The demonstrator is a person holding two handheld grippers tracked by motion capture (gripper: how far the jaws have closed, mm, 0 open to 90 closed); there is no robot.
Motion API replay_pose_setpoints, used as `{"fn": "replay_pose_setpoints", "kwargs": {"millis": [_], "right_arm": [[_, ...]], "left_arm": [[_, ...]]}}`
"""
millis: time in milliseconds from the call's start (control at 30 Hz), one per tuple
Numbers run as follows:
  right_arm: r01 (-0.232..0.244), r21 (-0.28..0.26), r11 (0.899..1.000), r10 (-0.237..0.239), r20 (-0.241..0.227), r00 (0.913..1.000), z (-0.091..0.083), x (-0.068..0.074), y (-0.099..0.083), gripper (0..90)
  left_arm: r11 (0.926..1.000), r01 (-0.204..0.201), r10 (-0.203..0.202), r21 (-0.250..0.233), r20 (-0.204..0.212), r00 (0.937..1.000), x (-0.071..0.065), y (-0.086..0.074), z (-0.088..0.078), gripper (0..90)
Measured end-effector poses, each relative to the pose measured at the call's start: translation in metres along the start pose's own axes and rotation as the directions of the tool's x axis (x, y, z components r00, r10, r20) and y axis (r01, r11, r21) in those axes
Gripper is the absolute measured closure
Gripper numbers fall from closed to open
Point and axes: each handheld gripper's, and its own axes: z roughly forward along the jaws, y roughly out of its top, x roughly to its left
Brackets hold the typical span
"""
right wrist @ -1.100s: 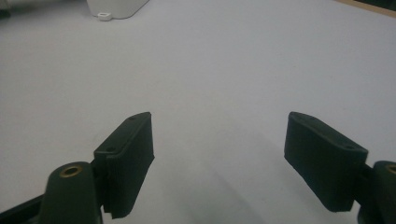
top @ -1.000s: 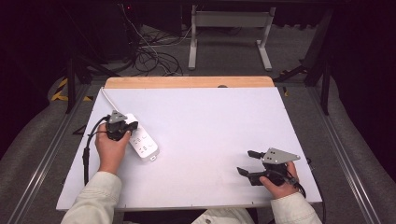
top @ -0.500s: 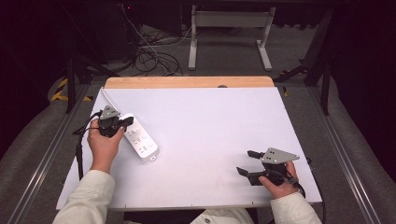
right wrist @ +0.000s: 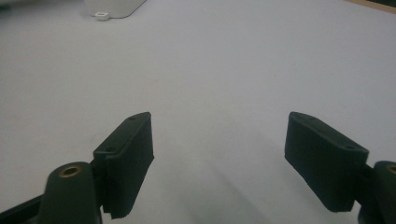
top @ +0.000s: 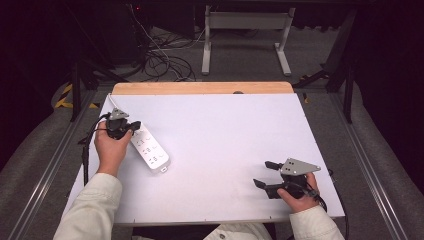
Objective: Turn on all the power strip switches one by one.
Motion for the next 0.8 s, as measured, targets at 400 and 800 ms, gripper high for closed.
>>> {"fn": "replay_pose_setpoints", "kwargs": {"millis": [400, 800], "right_arm": [[0.001, 0.001, 1.000, -0.001, 0.000, 1.0000, 0.000, 0.000, 0.000, 24.6], [0.003, 0.000, 1.000, -0.003, 0.001, 1.0000, 0.000, 0.000, 0.000, 24.6]], "left_arm": [[0.9996, 0.000, 0.000, 0.028, 0.014, 0.9999, 0.001, -0.003, 0.008, 90.0], [0.9995, -0.007, 0.007, 0.031, 0.018, 0.9998, -0.001, -0.004, 0.011, 90.0]]}}
